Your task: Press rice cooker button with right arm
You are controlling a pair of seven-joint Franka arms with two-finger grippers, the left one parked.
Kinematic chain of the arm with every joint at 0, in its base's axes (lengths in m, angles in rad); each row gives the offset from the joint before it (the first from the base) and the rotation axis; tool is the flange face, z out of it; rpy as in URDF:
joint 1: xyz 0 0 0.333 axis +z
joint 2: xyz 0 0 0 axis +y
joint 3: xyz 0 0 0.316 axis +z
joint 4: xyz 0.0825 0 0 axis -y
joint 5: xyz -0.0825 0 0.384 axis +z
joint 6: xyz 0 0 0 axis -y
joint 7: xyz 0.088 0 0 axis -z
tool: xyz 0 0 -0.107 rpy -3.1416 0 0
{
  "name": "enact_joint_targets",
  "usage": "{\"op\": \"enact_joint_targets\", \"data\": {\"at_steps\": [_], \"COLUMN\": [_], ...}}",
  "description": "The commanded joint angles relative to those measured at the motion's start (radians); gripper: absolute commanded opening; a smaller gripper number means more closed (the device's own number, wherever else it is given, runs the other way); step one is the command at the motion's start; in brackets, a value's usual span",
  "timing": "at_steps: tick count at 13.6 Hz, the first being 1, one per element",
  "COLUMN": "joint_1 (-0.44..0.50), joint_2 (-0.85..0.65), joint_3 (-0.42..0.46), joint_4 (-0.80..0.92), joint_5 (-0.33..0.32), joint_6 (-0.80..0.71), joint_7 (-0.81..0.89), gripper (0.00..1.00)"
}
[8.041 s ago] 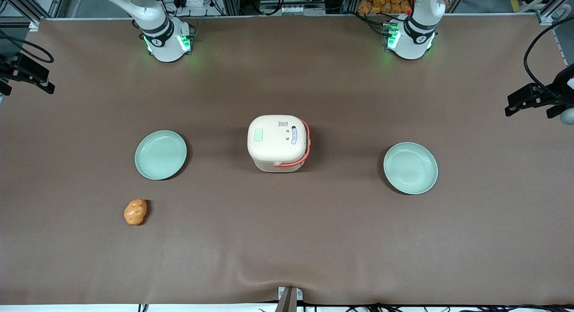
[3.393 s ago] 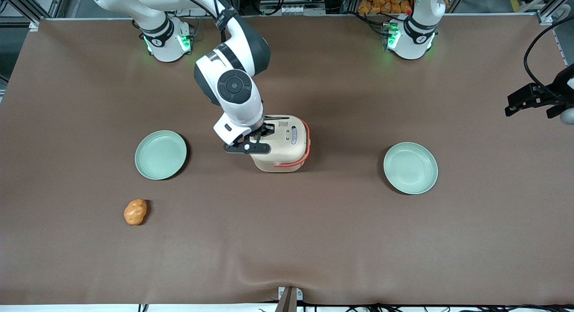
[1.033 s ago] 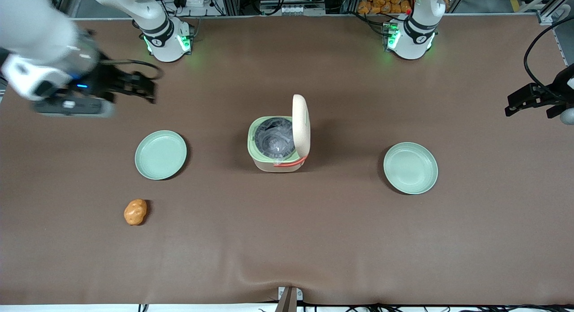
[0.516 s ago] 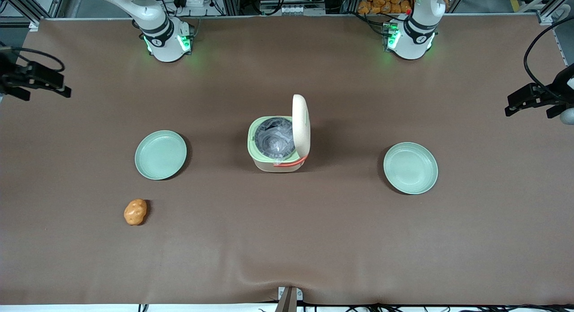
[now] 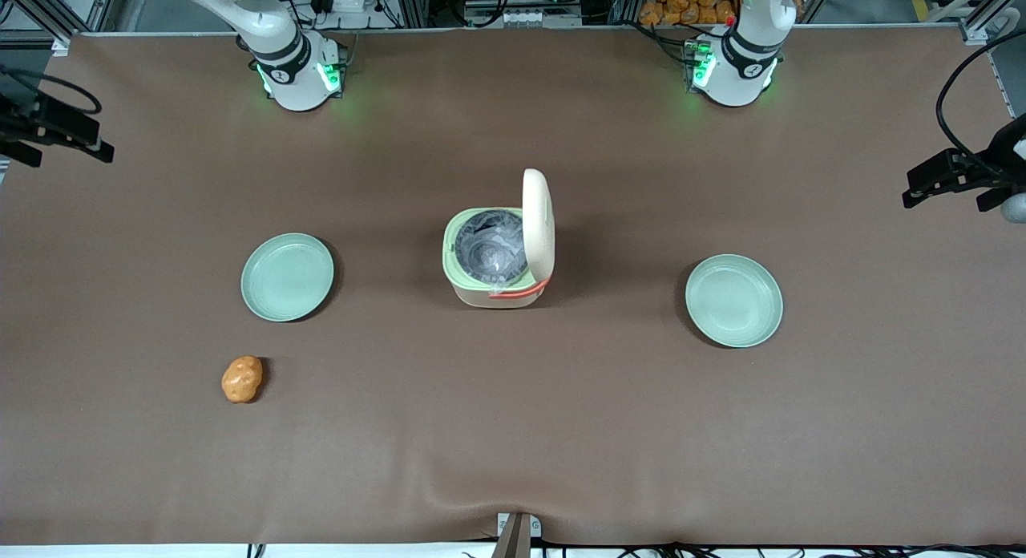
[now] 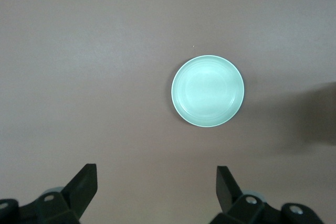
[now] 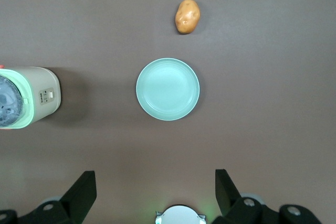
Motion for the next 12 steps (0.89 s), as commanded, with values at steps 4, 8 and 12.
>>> {"op": "enact_joint_targets", "data": {"at_steps": [4, 8, 12], "joint_1": [-0.02, -0.02, -0.02], "joint_2": [-0.169, -0.193, -0.18], "joint_3": [0.017, 0.019, 0.022], "joint_4": [-0.259, -0.285, -0.262], "joint_5": [-0.022, -0.039, -0.047], "joint_6": [0.151, 0.163, 0.16], "joint_7": [-0.018, -0.019, -0.016], "gripper": [1.0, 1.0, 1.0]}}
